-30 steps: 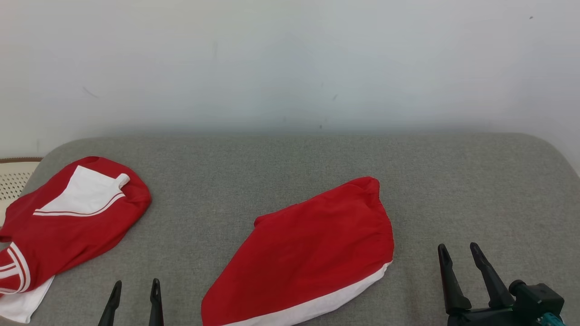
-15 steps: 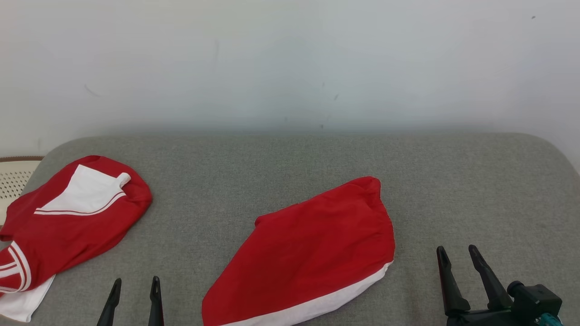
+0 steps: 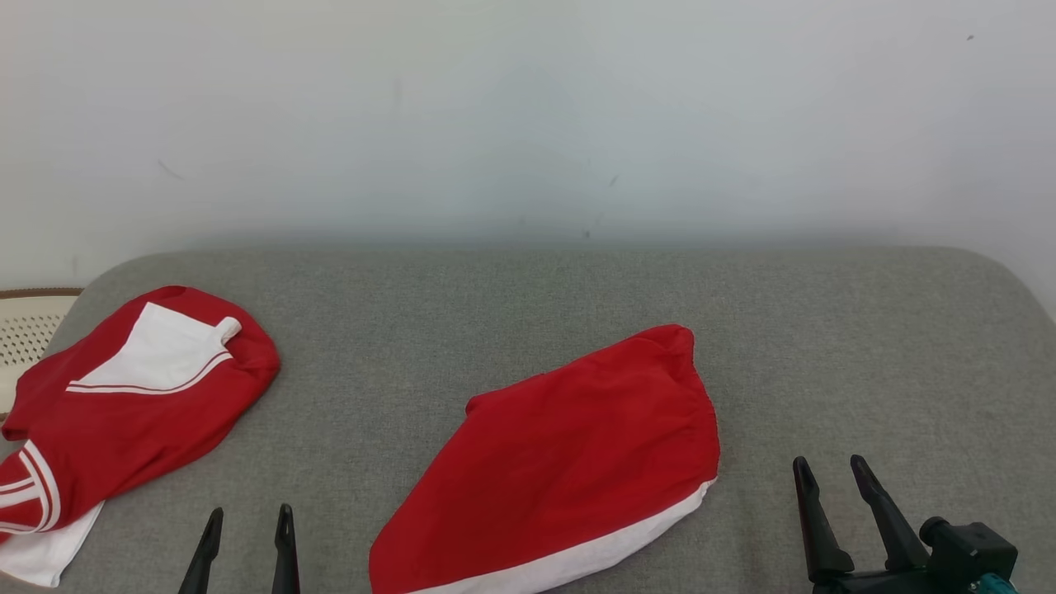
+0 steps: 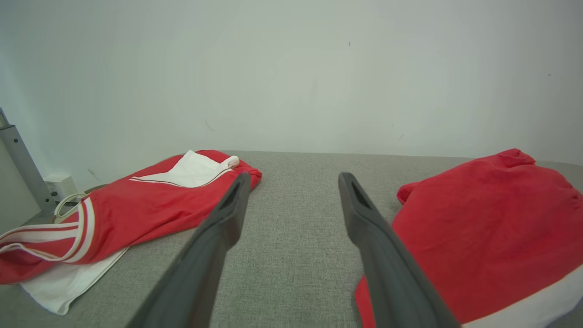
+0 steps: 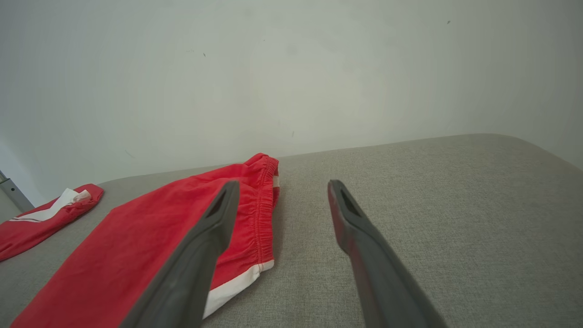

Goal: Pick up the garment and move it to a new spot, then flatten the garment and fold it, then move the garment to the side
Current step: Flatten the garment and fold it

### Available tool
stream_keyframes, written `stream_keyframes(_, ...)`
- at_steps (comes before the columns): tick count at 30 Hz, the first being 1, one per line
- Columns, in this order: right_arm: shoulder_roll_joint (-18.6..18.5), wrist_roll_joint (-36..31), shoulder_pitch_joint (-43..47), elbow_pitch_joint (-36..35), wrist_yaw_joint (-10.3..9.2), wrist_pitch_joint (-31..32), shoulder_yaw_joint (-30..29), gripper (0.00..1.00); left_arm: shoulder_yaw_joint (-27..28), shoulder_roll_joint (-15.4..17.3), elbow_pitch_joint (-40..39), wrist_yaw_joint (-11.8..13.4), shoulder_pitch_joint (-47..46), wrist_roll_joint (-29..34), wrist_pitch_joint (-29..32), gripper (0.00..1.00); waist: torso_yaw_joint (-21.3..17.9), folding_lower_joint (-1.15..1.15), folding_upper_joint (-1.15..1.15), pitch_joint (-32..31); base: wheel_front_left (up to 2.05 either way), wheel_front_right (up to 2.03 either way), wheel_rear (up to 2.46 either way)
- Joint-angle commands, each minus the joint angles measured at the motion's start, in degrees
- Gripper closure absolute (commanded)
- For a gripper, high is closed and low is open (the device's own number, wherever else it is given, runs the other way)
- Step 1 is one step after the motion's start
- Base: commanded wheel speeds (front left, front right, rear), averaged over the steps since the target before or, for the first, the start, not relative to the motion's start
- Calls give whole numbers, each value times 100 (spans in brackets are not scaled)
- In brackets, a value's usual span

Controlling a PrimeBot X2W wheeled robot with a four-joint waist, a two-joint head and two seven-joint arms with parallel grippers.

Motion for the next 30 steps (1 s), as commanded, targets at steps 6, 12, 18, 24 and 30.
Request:
stream_keyframes(6,-20,49,-31,75,0,-3,31,0,32,-6,244,-31,65,-132,-7,0,19,-1,0,-24,0,0,0)
stream_keyframes(12,-40,73,-48,112,0,-3,63,0,13,-6,449,3,-20,-115,-7,0,5,-1,0,-33,0,0,0)
stream_keyframes(18,-44,91,-46,133,0,-3,67,0,-6,35,478,36,-88,-87,-7,0,-4,-1,0,-24,0,0,0)
stream_keyframes(24,-33,100,-25,162,0,-3,63,0,-28,49,434,32,-73,-120,-7,0,6,-1,0,-16,0,0,0)
stream_keyframes(30,-177,155,-158,377,0,21,265,0,-126,23,631,-98,39,-321,-7,0,17,-1,0,20,0,0,0)
